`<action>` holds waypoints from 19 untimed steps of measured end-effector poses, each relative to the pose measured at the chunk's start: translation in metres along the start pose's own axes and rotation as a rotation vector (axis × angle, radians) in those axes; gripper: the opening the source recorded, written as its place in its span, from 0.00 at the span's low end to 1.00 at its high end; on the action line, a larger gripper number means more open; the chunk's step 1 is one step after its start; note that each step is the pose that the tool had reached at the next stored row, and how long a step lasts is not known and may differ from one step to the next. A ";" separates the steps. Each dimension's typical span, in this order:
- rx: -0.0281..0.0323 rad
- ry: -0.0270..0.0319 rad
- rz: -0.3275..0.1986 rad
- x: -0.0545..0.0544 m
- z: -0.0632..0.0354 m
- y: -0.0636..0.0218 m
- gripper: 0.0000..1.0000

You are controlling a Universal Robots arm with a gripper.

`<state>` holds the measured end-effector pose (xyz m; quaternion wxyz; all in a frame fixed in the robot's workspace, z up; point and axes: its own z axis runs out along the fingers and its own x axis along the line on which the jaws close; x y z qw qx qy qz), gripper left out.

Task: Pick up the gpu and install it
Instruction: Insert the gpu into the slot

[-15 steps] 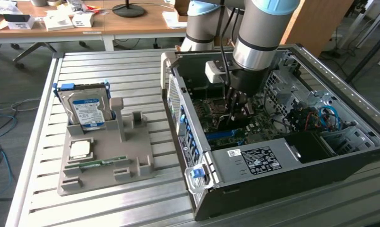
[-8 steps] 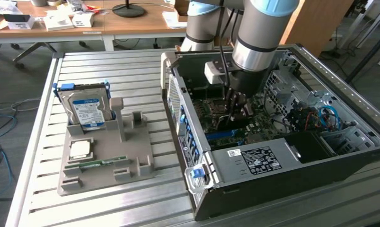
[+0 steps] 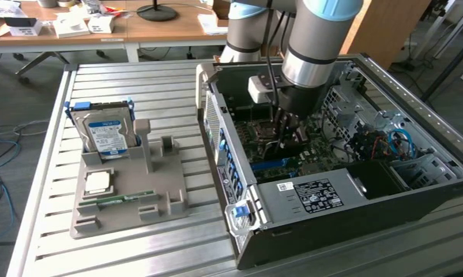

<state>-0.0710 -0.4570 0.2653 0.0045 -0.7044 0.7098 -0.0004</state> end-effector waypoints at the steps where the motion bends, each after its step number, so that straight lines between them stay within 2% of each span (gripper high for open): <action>1: 0.0001 -0.0001 0.000 0.000 0.0003 0.0002 0.26; 19: 0.0001 -0.0002 0.000 0.000 0.0071 0.0012 0.26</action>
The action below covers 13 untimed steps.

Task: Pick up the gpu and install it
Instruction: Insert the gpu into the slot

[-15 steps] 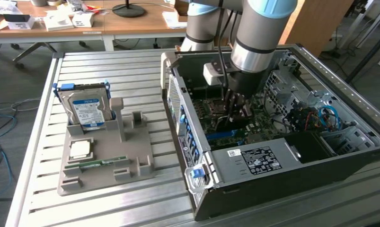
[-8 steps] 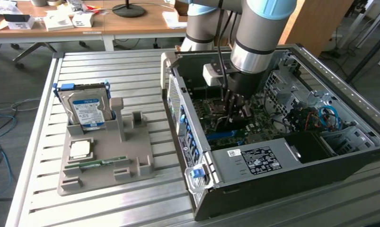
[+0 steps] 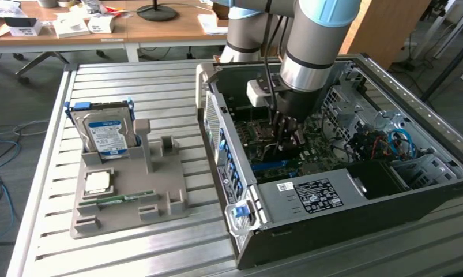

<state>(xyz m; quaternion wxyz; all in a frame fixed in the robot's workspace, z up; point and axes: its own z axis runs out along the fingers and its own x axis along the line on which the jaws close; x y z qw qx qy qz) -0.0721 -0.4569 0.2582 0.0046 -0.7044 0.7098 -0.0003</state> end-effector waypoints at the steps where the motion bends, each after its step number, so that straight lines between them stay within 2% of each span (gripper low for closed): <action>1: -0.0002 0.0004 0.000 0.000 0.0008 0.0000 0.26; 13: -0.0001 0.0003 0.000 0.000 0.0022 0.0004 0.26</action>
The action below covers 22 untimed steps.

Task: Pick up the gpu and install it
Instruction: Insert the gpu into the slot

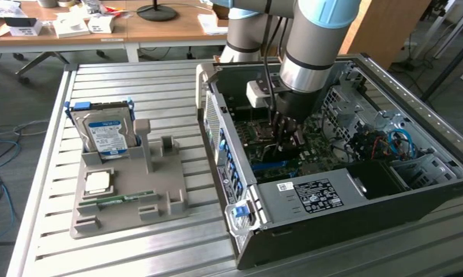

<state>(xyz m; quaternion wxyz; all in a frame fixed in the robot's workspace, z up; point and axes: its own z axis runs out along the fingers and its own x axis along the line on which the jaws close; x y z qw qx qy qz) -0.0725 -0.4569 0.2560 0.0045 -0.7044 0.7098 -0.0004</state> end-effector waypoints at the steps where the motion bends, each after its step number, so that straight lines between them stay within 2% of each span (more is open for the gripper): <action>1: 0.0003 -0.0005 0.000 0.000 0.0006 0.0000 0.26; 22: 0.0003 -0.0001 0.000 0.000 0.0031 0.0004 0.26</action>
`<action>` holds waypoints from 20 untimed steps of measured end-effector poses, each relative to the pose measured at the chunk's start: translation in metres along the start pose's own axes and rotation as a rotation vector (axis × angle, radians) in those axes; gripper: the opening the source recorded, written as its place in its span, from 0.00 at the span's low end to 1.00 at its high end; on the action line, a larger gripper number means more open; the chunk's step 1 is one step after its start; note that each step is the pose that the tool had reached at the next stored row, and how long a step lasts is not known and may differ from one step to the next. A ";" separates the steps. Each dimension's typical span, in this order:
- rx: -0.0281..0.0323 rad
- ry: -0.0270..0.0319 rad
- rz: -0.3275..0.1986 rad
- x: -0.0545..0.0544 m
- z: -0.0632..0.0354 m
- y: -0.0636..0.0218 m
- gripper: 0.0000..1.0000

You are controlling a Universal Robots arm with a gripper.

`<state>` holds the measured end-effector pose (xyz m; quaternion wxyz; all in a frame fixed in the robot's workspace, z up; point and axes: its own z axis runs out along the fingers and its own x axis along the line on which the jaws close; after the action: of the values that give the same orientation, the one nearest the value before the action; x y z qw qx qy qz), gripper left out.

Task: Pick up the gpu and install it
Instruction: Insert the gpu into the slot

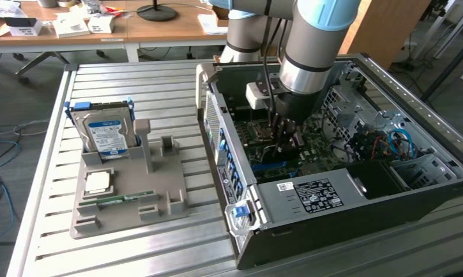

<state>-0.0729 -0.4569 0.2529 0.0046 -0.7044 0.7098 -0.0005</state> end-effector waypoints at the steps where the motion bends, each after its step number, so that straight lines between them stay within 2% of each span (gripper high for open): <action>1: 0.0001 0.0000 0.000 0.000 0.0000 0.0001 0.26; 20: 0.0001 0.0001 0.000 0.000 0.0005 0.0003 0.26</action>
<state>-0.0732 -0.4569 0.2523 0.0046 -0.7044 0.7098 -0.0005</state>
